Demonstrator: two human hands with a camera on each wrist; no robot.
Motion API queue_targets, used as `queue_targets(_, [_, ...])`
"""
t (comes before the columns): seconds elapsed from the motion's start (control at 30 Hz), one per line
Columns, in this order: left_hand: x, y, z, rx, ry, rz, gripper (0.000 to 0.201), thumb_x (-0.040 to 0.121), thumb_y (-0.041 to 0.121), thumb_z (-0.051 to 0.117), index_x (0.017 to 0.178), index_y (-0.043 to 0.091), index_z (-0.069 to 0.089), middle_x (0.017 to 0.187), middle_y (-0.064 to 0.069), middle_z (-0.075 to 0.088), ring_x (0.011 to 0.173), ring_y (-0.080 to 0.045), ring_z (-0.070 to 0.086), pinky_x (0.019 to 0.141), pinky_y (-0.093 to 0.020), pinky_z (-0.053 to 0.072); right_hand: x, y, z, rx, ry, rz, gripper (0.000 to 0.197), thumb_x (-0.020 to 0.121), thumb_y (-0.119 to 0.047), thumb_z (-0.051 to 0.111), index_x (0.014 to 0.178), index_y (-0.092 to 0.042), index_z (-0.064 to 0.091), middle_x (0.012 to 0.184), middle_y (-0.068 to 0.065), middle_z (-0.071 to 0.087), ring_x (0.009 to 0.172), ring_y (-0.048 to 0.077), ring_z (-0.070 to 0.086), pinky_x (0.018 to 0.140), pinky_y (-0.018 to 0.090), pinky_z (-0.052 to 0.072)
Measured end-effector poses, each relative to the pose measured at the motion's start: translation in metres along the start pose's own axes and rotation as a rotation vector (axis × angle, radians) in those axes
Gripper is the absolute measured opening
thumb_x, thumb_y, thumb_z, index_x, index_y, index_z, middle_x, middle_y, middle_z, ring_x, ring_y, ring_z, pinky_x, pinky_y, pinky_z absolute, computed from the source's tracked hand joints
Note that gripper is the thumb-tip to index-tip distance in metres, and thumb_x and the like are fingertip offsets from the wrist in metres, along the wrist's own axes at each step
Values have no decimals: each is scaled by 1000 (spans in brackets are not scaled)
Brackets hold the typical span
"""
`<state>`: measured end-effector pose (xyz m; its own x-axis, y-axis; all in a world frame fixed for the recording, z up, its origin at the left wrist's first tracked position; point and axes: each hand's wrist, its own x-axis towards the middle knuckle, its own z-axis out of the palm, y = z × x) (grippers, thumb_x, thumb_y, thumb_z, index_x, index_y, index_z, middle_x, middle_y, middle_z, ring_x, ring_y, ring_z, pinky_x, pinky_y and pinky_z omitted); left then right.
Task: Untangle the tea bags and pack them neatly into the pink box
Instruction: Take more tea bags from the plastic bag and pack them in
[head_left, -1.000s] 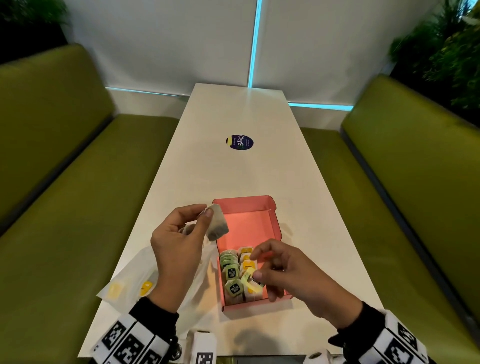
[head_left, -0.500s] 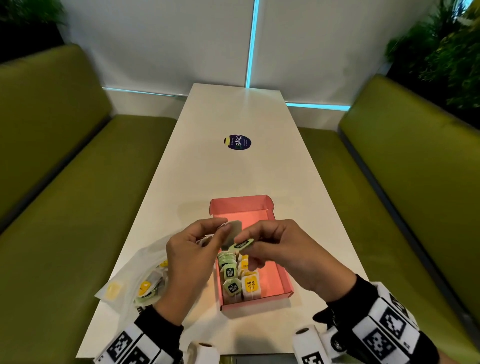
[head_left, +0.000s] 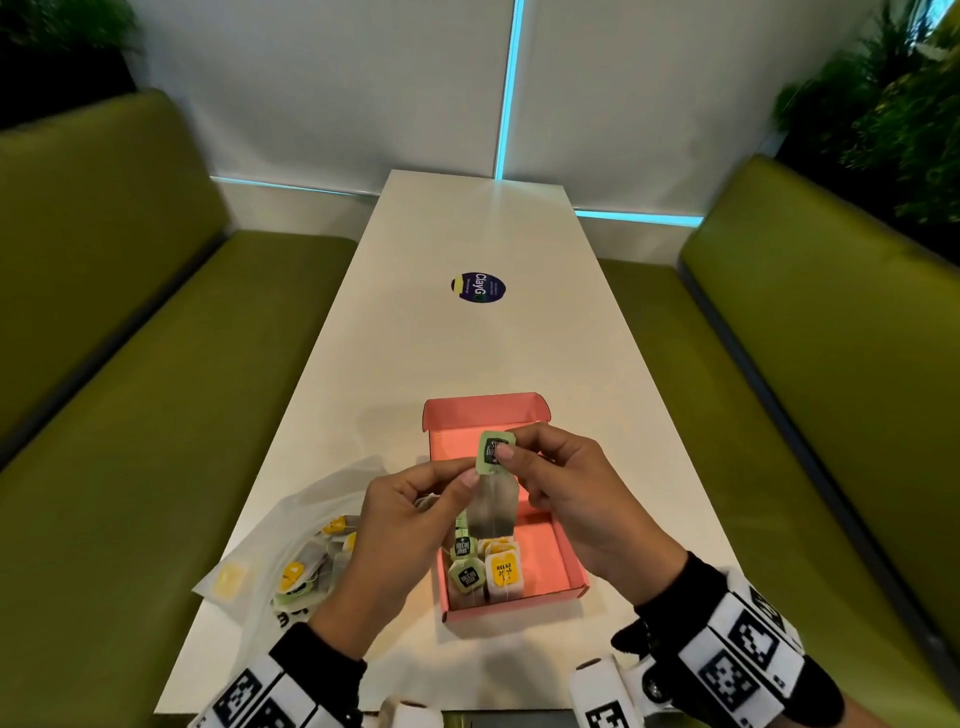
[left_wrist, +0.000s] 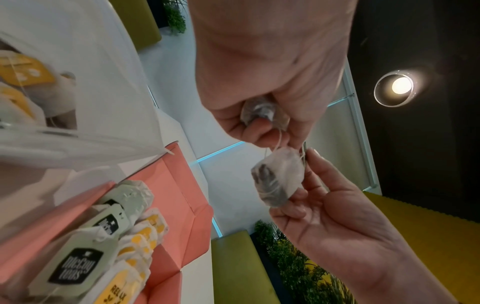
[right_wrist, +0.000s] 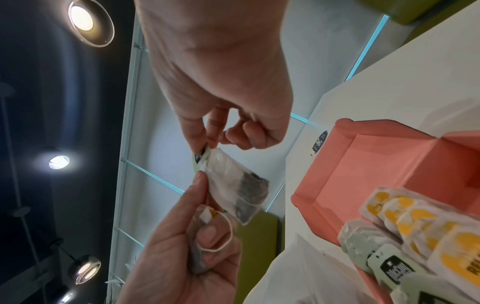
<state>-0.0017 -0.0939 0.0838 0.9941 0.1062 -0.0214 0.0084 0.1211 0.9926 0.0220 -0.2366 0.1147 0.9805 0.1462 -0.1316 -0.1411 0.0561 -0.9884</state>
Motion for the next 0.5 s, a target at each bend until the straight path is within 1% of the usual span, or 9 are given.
queue_targets(0.07, [-1,-1,1,-15,-13,-21,15,84,7,62,82,19,71,41,4,51,37,-4,38,40,-14,35,0,0,0,31,7,21,14,84,-4,62,73,-11,65,53,-8,54,40,0,42,42,11,32])
queue_targets(0.13, [-3,0,1,-48,-34,-47,9,81,16,62,81,16,71,40,3,49,36,-5,39,40,-14,34,0,2,0,53,10,47,13,84,-5,61,73,-10,64,52,-9,55,41,0,43,44,15,36])
queue_targets(0.17, [-4,0,2,-62,-46,-57,11,77,21,62,82,16,71,40,3,49,36,-5,40,39,-14,33,0,2,1,57,14,61,12,85,-6,62,74,-10,64,52,-8,57,42,1,46,47,18,38])
queue_targets(0.2, [-4,0,2,-76,-54,-66,14,73,22,63,82,15,70,41,4,50,36,-5,40,39,-14,34,1,3,1,59,20,74,11,85,-7,62,75,-11,63,53,-7,59,42,2,49,47,19,40])
queue_targets(0.23, [-4,0,3,-86,-56,-73,14,71,19,66,83,14,70,42,4,52,36,-5,40,39,-14,34,1,3,1,62,25,83,11,85,-7,61,75,-10,63,54,-7,60,43,3,51,47,19,41])
queue_targets(0.3, [-4,1,4,-81,-54,-71,16,69,7,72,84,12,70,49,3,60,38,-4,44,41,-14,37,1,4,0,76,34,96,9,85,-8,62,76,-10,64,59,-3,63,47,6,55,46,20,44])
queue_targets(0.37, [-4,1,5,-29,-51,-41,20,69,0,75,82,14,71,59,3,68,44,-2,52,44,-13,40,2,5,0,78,47,100,5,83,-9,64,78,-9,65,68,3,65,55,11,60,50,23,48])
queue_targets(0.43, [-4,-1,5,26,-48,-6,22,70,0,76,82,17,70,68,1,72,53,-3,61,48,-12,43,2,8,-1,54,65,98,3,82,-8,66,79,-9,65,69,4,64,56,11,60,51,23,49])
queue_targets(0.5, [-5,-3,5,73,-44,9,24,71,2,77,86,18,67,74,-2,73,64,-9,67,53,-16,47,1,9,-1,34,72,92,4,81,-7,66,79,-7,63,68,5,62,57,10,58,51,20,48])
